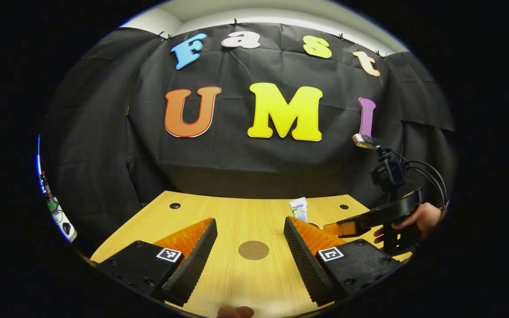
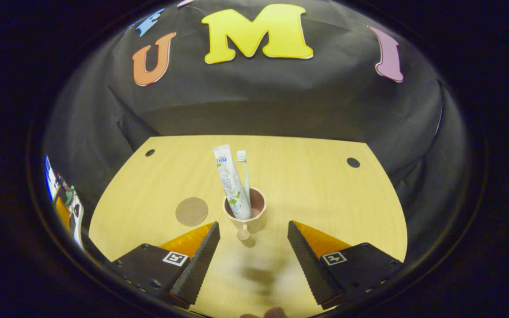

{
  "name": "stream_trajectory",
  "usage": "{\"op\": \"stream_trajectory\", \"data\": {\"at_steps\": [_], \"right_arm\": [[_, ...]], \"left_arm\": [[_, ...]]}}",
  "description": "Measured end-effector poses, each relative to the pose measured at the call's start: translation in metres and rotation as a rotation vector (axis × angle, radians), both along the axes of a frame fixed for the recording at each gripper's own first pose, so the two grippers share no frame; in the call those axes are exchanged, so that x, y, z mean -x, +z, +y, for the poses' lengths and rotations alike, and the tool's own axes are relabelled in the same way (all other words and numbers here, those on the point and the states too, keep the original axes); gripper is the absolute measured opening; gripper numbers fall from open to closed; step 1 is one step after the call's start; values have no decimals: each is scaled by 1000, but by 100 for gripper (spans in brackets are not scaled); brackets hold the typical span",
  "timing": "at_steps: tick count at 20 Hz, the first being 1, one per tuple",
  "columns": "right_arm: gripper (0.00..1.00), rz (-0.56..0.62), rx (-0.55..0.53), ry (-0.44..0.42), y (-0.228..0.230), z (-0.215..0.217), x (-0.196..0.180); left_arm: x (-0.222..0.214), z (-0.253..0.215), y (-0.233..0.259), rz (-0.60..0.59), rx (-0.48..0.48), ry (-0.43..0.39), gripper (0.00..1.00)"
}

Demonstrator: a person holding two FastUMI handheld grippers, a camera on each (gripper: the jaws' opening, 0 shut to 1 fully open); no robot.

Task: Put the toothbrush and toothpaste on the desktop into the cup, then pick up the cup and place it on the coaster on the desktop.

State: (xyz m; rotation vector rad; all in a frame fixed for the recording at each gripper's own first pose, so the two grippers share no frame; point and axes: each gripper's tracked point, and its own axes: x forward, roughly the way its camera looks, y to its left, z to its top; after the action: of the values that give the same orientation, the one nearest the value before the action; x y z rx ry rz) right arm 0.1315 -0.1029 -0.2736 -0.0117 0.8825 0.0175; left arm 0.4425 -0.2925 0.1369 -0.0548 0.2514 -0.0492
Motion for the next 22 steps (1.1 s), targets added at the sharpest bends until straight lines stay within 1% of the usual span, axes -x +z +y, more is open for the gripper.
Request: {"op": "stream_trajectory", "data": {"at_steps": [2, 7, 14, 17, 21, 22], "right_arm": [[94, 72, 7, 3, -12, 5, -4], [94, 228, 45, 22, -43, 10, -16], [94, 434, 31, 9, -94, 12, -24], [94, 489, 31, -7, -111, 12, -25], [94, 527, 39, 1, -119, 11, -27], [89, 535, 41, 3, -118, 9, -28]], "left_arm": [[7, 12, 9, -9, -5, 20, 96], [12, 43, 11, 8, 7, 77, 96], [14, 79, 5, 42, 34, 177, 96], [12, 86, 0, 62, 40, 205, 96], [10, 89, -4, 85, 48, 226, 96], [10, 91, -5, 88, 49, 230, 96]]}}
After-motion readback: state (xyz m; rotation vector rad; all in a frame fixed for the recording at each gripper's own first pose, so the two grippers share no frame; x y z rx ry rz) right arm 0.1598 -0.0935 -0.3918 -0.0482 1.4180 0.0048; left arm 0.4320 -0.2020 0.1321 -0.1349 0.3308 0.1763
